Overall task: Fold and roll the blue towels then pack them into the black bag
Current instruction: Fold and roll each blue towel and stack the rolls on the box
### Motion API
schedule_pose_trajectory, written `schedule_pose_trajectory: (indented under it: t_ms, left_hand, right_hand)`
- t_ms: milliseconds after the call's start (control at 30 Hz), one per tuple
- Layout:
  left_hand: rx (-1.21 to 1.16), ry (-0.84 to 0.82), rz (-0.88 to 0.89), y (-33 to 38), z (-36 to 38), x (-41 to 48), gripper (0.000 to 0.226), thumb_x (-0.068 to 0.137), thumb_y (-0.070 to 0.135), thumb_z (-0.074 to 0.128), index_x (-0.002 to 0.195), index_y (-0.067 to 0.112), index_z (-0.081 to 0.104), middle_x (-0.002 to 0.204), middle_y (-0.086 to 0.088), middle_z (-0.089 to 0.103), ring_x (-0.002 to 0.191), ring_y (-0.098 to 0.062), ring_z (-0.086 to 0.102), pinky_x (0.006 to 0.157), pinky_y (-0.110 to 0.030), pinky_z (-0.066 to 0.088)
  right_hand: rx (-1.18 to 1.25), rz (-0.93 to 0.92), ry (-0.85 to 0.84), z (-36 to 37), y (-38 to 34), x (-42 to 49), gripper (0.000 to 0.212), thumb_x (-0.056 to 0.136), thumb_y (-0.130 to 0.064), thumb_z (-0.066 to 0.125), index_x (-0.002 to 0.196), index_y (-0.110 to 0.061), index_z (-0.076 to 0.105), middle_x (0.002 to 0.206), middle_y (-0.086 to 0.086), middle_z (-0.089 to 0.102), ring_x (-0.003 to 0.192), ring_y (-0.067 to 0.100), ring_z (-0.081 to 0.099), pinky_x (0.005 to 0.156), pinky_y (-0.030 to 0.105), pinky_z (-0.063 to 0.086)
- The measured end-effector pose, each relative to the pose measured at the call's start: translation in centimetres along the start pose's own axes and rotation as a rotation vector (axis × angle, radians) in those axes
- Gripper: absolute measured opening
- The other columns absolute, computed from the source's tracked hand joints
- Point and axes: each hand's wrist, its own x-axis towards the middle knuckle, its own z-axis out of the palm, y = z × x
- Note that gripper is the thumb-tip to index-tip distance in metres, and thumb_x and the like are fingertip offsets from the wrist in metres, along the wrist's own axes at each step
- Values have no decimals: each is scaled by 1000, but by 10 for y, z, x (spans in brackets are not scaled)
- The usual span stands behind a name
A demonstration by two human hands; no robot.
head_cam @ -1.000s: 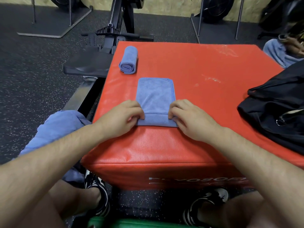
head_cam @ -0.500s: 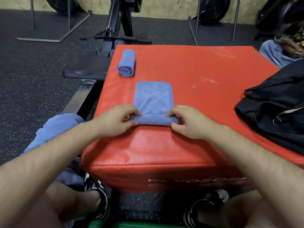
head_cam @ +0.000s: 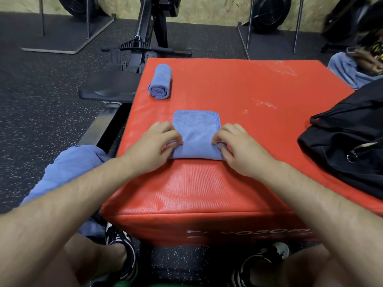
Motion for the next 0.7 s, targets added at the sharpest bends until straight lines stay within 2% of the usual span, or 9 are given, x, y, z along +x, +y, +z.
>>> schedule_pose_trajectory:
  t_ms: [100,200,300,367,433,500,600,700]
  left_hand:
    - [85,-42,41,1,-2,4,23,93,18,47,101,14,68,96,-1,61,86,-27,56,80,-42,48]
    - [125,-109,51,-5,-1,2,33,94,37,58,114,11,66,107,-3,63,96,-26,59,87,-41,50]
    - [128,-166,22,-12,0,2,50,86,42,68,124,9,63,116,-5,61,105,-27,57,94,-45,49]
    - [100,-174,6,-12,-1,3,47,86,38,69,124,10,63,114,-3,61,105,-25,57,96,-42,47]
    - [32,-172,-13,-9,-5,5,40,89,31,72,123,11,63,109,3,60,101,-16,54,96,-24,40]
    - [-63,-160,-87,-5,-9,5,31,90,23,73,118,13,63,106,8,62,93,-7,51,84,-8,34]
    - [-198,-208,-187,-3,-11,5,14,93,19,67,105,17,61,98,10,63,90,-8,53,75,-15,36]
    - [-166,-203,-192,-3,-4,6,7,96,22,62,101,18,62,94,11,58,96,-13,48,81,-18,36]
  right_hand:
    - [-96,-60,-54,-1,-3,-1,15,90,-17,54,104,-17,61,101,-1,58,94,24,51,83,43,48]
    - [-133,-17,-145,-1,0,-2,33,85,-29,62,115,-16,58,111,0,58,105,23,51,91,40,48]
    - [-124,13,-144,1,0,1,36,85,-25,64,120,-17,57,116,1,60,110,24,51,95,41,47]
    - [-84,47,-150,-1,-2,3,36,85,-22,62,120,-20,55,113,0,61,107,23,52,93,40,47]
    - [-3,102,-174,-7,-5,3,35,84,-23,61,117,-23,51,107,-2,62,101,21,54,88,39,48]
    - [90,152,-199,-15,-7,2,32,83,-24,62,113,-22,50,103,-1,63,94,20,58,84,39,48]
    - [169,219,-248,-22,-11,1,21,84,-17,62,104,-18,57,96,-2,66,77,14,56,80,35,47]
    - [144,217,-214,-17,-9,1,21,80,-23,56,99,-17,63,96,-5,59,92,16,51,87,33,44]
